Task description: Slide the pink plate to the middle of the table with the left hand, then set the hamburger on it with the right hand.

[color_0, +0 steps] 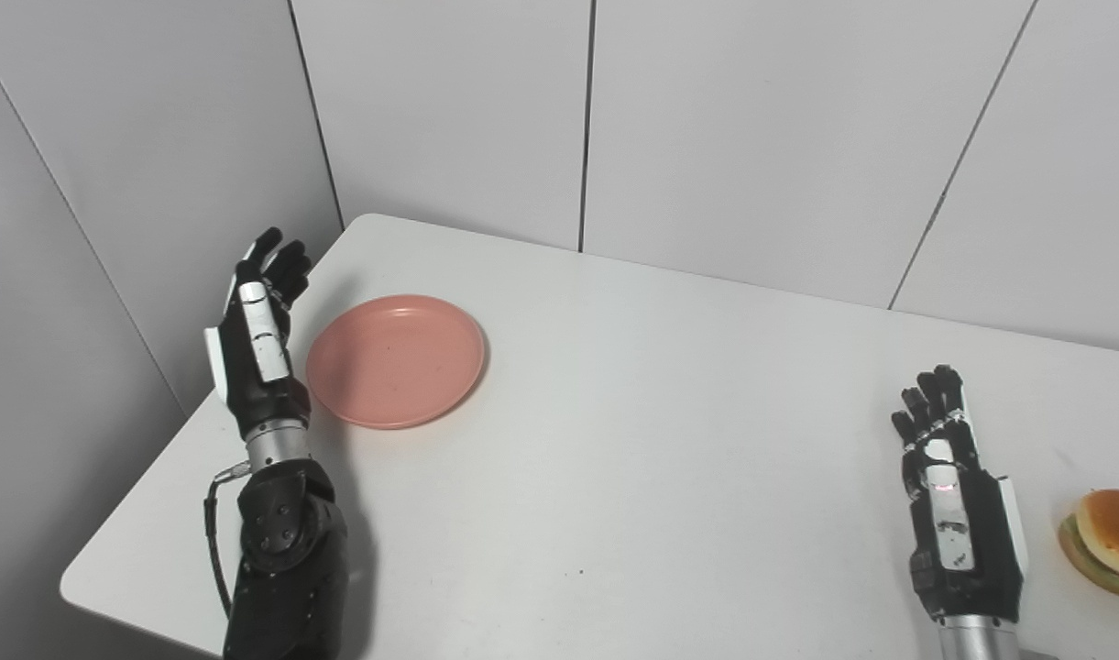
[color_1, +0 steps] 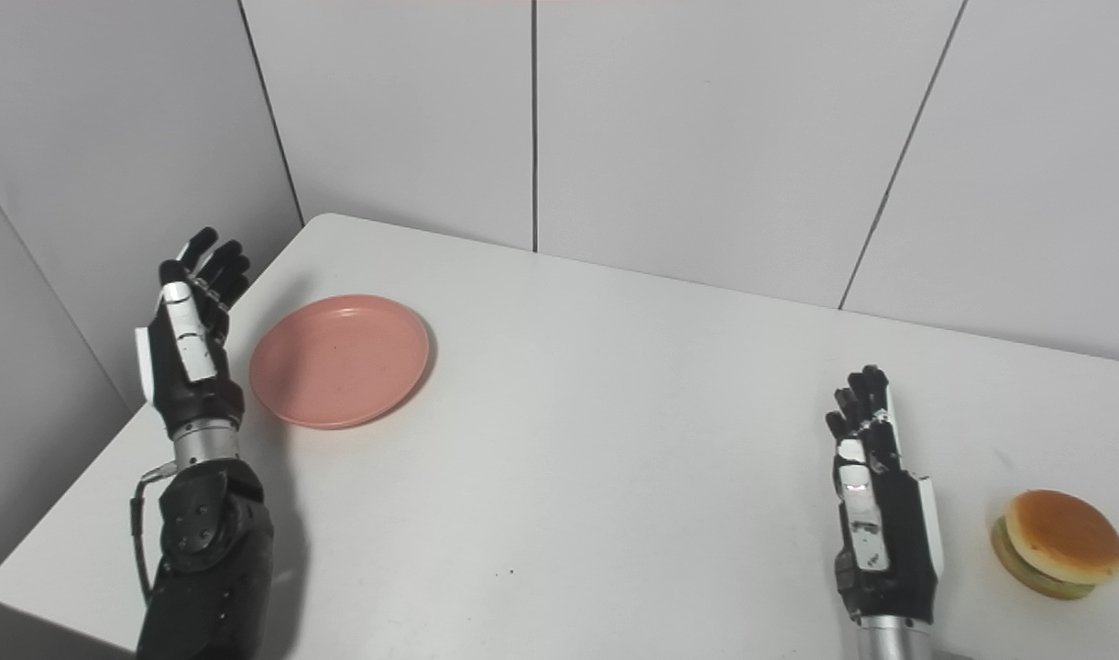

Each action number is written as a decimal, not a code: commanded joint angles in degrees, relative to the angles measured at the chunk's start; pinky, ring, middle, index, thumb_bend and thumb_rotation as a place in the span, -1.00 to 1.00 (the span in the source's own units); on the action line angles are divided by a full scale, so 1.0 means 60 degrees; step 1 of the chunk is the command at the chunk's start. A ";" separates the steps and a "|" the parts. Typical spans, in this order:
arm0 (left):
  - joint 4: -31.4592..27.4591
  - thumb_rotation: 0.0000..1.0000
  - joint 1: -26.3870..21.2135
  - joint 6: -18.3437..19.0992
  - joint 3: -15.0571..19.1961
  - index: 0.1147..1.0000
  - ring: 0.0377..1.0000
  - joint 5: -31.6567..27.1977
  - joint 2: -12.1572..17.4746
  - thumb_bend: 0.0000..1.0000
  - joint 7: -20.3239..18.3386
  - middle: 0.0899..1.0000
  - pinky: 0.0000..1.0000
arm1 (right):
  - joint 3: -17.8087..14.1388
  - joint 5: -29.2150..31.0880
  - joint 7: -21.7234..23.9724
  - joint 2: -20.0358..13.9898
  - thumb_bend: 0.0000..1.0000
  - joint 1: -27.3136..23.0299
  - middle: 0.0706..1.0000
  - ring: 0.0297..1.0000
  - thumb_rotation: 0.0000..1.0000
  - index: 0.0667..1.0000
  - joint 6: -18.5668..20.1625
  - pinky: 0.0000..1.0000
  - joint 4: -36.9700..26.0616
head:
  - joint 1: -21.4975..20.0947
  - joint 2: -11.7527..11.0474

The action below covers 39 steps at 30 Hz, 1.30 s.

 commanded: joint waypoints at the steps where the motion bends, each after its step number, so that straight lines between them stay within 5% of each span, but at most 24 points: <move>1: 0.0101 1.00 -0.0326 -0.0501 0.0125 0.49 0.56 0.0189 0.0396 0.48 0.0205 0.49 0.69 | -0.0159 0.0027 0.0128 -0.0248 0.10 0.1031 1.00 1.00 0.62 1.00 -0.0139 1.00 0.0846 | -0.0022 -0.0011; 13: 0.1761 1.00 -0.0493 -0.0992 0.0222 0.50 0.58 0.0023 0.0946 0.38 0.0354 0.50 0.69 | -0.0118 -0.0026 0.0170 -0.0265 0.05 0.1182 1.00 1.00 0.64 1.00 -0.0074 1.00 0.0578 | -0.0050 0.0007; 23: 0.2382 1.00 -0.0667 -0.0991 -0.0053 0.55 0.60 -0.0394 0.0833 0.31 -0.0031 0.55 0.73 | -0.0134 0.0121 0.0167 -0.0234 0.06 0.1243 1.00 1.00 0.61 1.00 0.0011 1.00 0.0392 | -0.0074 0.0023; 39: 0.2245 1.00 -0.0644 0.0345 -0.0968 0.72 0.80 -0.0622 0.0514 0.28 -0.0558 0.74 0.90 | -0.0070 0.0308 0.0305 -0.0366 0.10 0.1310 1.00 1.00 0.58 1.00 0.0298 1.00 0.0074 | 0.0071 0.0310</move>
